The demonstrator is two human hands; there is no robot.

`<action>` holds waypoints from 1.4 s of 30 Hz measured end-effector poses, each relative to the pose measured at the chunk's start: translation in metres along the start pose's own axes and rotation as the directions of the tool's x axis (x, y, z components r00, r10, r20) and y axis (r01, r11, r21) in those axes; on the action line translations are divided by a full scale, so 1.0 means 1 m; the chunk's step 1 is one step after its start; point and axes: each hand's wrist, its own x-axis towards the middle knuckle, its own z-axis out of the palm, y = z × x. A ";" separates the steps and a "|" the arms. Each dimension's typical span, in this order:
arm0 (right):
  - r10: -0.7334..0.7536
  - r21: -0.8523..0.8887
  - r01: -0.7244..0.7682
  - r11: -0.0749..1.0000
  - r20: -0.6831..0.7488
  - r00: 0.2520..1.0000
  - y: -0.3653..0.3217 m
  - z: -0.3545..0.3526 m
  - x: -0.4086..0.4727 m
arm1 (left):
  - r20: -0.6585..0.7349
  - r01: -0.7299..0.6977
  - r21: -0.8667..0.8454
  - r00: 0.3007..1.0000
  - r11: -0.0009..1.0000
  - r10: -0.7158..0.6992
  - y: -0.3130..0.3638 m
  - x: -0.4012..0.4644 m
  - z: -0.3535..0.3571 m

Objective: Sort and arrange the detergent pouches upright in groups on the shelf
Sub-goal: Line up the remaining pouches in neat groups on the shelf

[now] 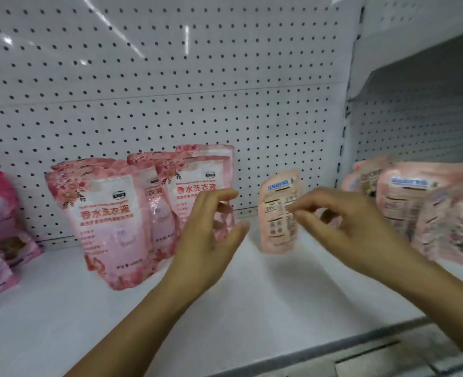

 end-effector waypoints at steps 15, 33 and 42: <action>0.099 -0.519 0.486 0.704 0.748 0.656 0.102 -0.097 0.120 | 0.539 -0.590 0.602 0.798 0.538 0.272 0.010 0.147 0.056; 0.078 -0.277 0.149 0.949 0.665 0.742 0.156 -0.076 0.200 | 0.409 -0.027 0.539 0.882 0.842 -0.233 -0.035 0.219 0.126; 0.327 -0.323 -0.176 0.930 0.505 0.799 0.176 -0.070 0.221 | 0.302 0.024 0.561 0.925 0.827 -0.232 -0.048 0.231 0.135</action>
